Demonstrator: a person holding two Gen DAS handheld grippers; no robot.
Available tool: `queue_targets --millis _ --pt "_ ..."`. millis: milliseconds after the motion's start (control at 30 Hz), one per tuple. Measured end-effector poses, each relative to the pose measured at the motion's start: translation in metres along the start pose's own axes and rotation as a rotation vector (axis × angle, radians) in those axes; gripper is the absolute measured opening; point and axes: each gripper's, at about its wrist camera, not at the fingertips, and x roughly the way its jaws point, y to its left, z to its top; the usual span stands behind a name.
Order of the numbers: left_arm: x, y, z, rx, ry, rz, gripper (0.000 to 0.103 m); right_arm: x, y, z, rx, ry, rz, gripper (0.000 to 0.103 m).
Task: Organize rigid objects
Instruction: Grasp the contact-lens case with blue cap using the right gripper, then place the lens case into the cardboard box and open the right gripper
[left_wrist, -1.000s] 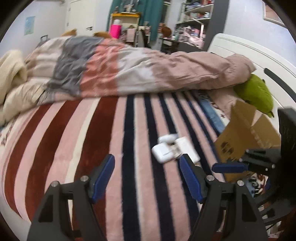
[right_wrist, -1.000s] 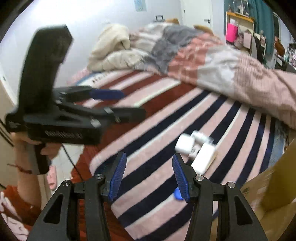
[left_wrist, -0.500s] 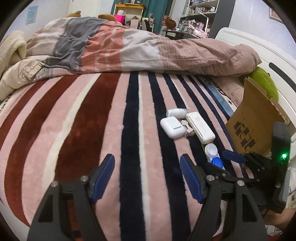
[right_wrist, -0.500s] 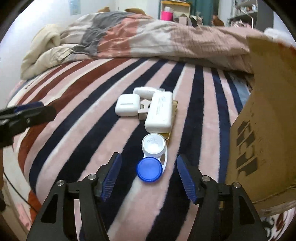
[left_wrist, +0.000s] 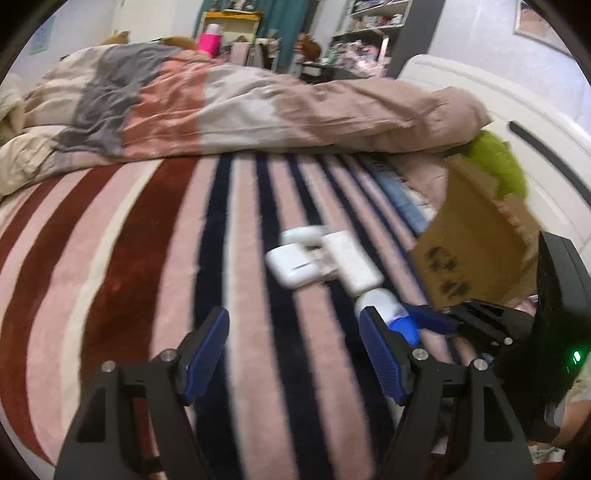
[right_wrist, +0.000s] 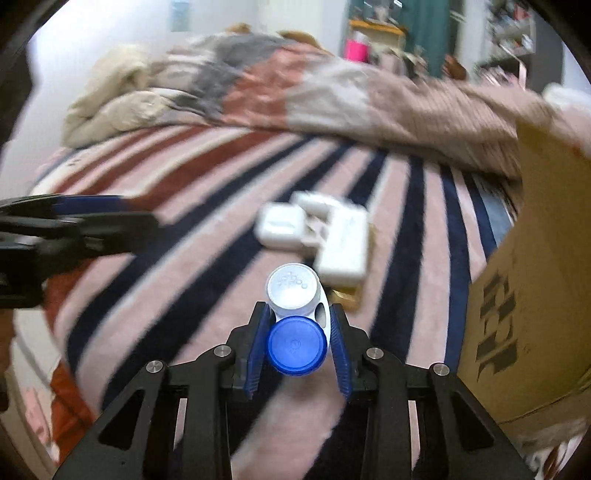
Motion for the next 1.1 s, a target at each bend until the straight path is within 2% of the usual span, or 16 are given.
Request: queue_targets --millis 133,233,367,500,633,800,933,1100 --pt "-0.016 -0.024 0.018 0.036 -0.035 -0.125 0.067 -0.032 0.009 0.019 -0.108 -0.048 0.136 0.028" --pt "-0.030 -0.046 0.035 0.078 -0.064 -0.194 0.049 -0.059 0.010 0.033 -0.163 -0.108 0.193 0.028" --pt "-0.042 -0.068 0.057 0.111 -0.076 -0.221 0.035 -0.088 -0.003 0.052 -0.190 -0.175 0.198 0.028" --pt "-0.041 -0.101 0.080 0.171 -0.065 -0.254 0.031 -0.108 -0.033 0.064 -0.160 -0.214 0.220 0.028" --pt "-0.027 -0.133 0.098 0.214 -0.041 -0.280 0.027 -0.122 -0.070 0.066 -0.126 -0.228 0.205 0.028" --pt "0.006 -0.182 0.112 0.293 0.035 -0.300 0.026 -0.127 -0.116 0.059 -0.070 -0.193 0.174 0.028" --pt "0.038 -0.207 0.120 0.300 0.111 -0.333 0.026 -0.123 -0.154 0.051 -0.012 -0.125 0.127 0.028" --pt "0.070 -0.231 0.123 0.331 0.188 -0.323 0.026 -0.112 -0.186 0.047 0.036 -0.015 0.087 0.028"
